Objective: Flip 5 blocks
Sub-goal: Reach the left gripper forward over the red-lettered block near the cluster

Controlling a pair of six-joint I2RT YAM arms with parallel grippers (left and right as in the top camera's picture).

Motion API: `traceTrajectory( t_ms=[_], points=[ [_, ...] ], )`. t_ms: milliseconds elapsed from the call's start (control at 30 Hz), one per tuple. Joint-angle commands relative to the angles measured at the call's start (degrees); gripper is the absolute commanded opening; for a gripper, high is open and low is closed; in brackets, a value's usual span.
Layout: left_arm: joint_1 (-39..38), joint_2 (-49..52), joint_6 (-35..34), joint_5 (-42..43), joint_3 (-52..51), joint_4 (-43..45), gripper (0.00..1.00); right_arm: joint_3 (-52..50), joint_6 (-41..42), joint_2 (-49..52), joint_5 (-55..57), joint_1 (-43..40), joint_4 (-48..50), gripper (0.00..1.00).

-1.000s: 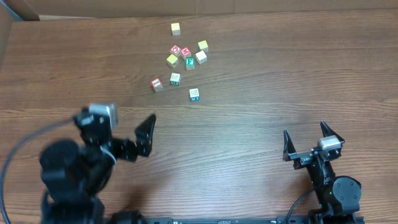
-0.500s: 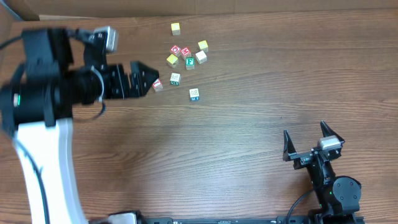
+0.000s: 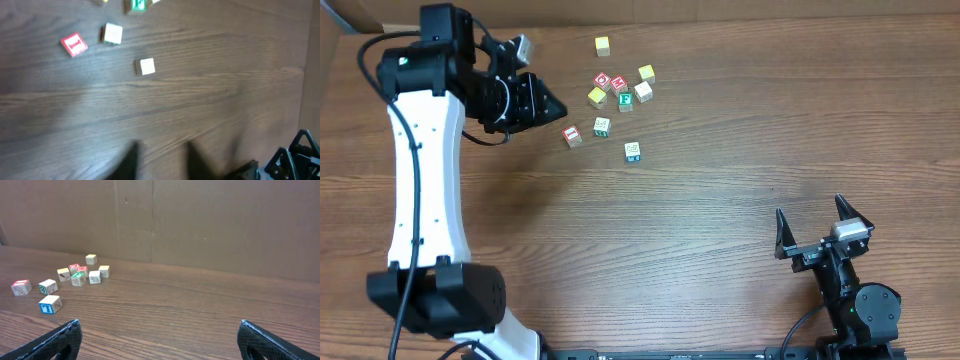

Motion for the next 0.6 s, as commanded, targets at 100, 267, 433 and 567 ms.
traceTrajectory(
  t_ms=[100,267,433,567],
  points=[
    [-1.42,4.98,-2.49,-5.46,1.18,0.5,0.04,-0.59,-0.02,-0.39,-0.07,-0.26,0.22,1.0],
    [-3.72,8.28,-9.07,-16.2,1.18,3.34,0.04,-0.59,-0.02,-0.39,-0.07,-0.26,0.22,1.0],
    [-6.27,11.5,-12.81,-24.3,1.18,6.14,0.23,-0.59,-0.04,-0.39,-0.07,-0.26,0.22,1.0],
    [-7.74,14.23,-13.14,-26.84,1.18,9.14,0.8,-0.59,-0.02,-0.39,-0.07,-0.26,0.22,1.0]
  ],
)
